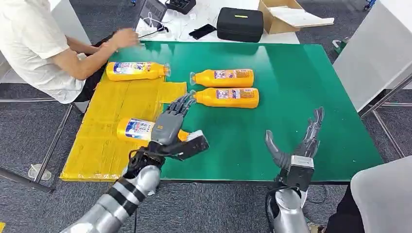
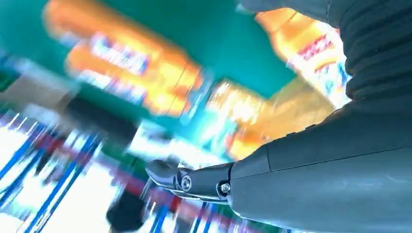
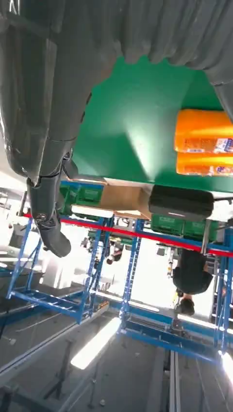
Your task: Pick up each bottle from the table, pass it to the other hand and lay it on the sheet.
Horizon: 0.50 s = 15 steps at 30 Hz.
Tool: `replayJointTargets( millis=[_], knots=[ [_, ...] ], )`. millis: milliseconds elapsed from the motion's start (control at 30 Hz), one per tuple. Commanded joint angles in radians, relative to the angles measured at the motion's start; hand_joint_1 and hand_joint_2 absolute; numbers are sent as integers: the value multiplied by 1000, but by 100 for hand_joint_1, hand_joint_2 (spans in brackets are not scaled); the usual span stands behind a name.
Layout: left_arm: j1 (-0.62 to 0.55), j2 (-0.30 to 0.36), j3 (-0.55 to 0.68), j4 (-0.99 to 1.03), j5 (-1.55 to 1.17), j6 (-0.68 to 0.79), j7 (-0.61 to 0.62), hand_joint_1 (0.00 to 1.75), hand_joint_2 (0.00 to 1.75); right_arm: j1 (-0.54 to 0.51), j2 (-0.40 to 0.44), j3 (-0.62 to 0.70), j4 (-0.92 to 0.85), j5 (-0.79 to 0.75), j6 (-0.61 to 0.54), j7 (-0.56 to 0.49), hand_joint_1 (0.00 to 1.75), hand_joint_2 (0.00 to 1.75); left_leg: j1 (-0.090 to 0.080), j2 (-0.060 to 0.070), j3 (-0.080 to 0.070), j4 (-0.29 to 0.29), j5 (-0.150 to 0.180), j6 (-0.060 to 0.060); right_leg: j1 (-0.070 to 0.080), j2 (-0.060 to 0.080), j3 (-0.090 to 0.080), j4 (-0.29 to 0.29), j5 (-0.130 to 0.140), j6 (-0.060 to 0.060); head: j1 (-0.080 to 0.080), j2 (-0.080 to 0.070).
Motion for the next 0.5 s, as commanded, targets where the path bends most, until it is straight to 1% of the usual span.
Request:
replayJointTargets(
  millis=[33,100,133,167,200,233,267,300,333,400,433,467,500],
  knots=[
    [82,136,-149,-241,-140,133,102,0,175,25,-31,-13,-20,9,-25,2,0,175,-1,3,7,-1,-2,1,0,1,5,0,-2,-2,0,0],
    [113,137,-139,-267,-92,140,57,0,175,30,-41,-5,-14,47,-52,2,0,175,-1,2,4,-1,-1,1,0,1,3,-1,-1,-1,0,0],
    [141,138,-127,-295,-23,120,20,0,175,22,-67,23,52,172,-121,2,0,175,-1,3,6,-1,-2,1,0,1,5,0,-2,-2,0,0],
    [167,137,-115,-319,32,100,-9,0,175,7,-65,5,132,271,-120,2,0,175,-1,2,5,-1,-1,1,0,1,4,-1,-1,-1,0,0],
    [207,124,-93,-340,103,74,-41,0,175,-29,-111,32,244,479,-34,169,0,175,-1,2,5,-1,-1,1,0,1,4,-1,-1,-1,0,0],
    [222,122,-92,-346,112,66,-46,0,175,-56,-127,34,301,510,12,212,0,175,-1,4,11,-1,-4,2,0,1,10,-1,-3,-2,0,0],
    [227,121,-97,-347,112,67,-49,0,175,-72,-131,26,339,497,8,184,0,175,0,5,8,-2,-2,1,1,3,8,-3,-1,-1,0,0],
    [241,108,-83,-348,168,48,-66,0,175,-109,-174,75,413,588,62,238,0,175,0,7,13,-4,-3,2,0,6,11,-6,0,-1,0,0],
    [251,87,-72,-344,226,18,-82,0,175,-139,-184,65,458,643,3,237,0,175,0,7,10,-3,-3,1,1,5,10,-4,0,-1,0,0],
    [264,54,-88,-335,275,-6,-101,0,175,-210,-214,78,561,682,46,263,0,175,-1,5,7,-1,-2,2,0,3,6,-3,1,0,0,0],
    [277,28,-93,-333,379,-41,-147,0,175,-274,-244,95,640,726,75,301,0,175,0,2,4,-1,-1,1,0,1,4,-2,0,0,0,0],
    [283,14,-100,-333,425,-49,-149,0,175,-317,-257,106,696,745,97,318,0,175,-1,3,10,-1,-3,3,-1,1,10,-2,-1,-1,0,0],
    [281,6,-113,-332,459,-39,-155,0,175,-357,-264,109,739,751,106,312,0,175,-1,1,3,0,0,2,0,2,4,-2,0,0,0,0]
  ],
)
